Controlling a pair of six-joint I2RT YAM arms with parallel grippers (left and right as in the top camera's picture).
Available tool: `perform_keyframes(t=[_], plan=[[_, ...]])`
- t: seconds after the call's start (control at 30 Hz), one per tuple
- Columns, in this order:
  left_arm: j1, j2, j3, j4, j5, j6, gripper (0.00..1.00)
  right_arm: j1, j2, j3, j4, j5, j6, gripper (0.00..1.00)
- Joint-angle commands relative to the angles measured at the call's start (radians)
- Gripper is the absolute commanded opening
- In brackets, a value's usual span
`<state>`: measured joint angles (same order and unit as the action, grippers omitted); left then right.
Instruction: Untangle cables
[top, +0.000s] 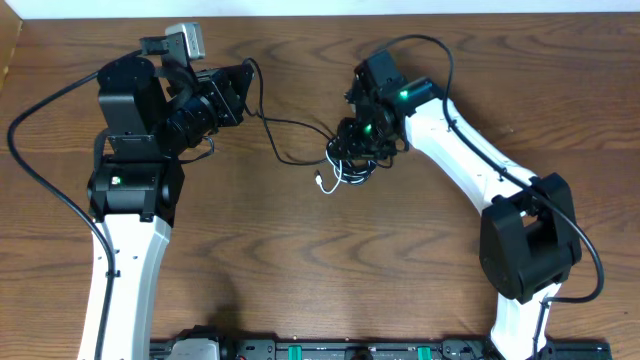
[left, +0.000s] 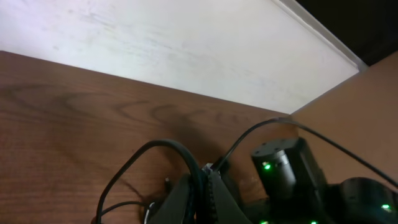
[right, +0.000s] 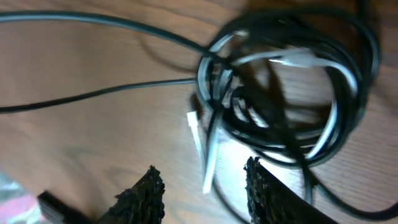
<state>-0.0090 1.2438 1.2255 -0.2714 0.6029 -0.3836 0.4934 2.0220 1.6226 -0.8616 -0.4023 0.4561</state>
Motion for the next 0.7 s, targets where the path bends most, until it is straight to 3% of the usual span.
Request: perform_keyframes(t=[0.0,0.33,0.43,0.53,0.67], plan=[[-0.002,-0.001,0.018,0.006,0.006,0.024,0.08,-0.005,-0.005,-0.042,0.05,0.001,0.057,0.4],[-0.002,-0.001,0.018,0.003,0.006,0.024,0.08,0.035,0.039,-0.116,0.216,-0.052,0.109,0.32],[-0.002,-0.001,0.018,-0.005,0.006,0.024,0.08,0.048,0.063,-0.116,0.249,-0.053,0.121,0.22],[-0.002,-0.001,0.018,-0.014,-0.009,0.024,0.08,0.048,0.077,-0.116,0.268,-0.046,0.123,0.01],[-0.002,-0.001,0.018,-0.042,-0.082,0.025,0.08,0.029,0.07,-0.107,0.275,-0.03,0.111,0.01]])
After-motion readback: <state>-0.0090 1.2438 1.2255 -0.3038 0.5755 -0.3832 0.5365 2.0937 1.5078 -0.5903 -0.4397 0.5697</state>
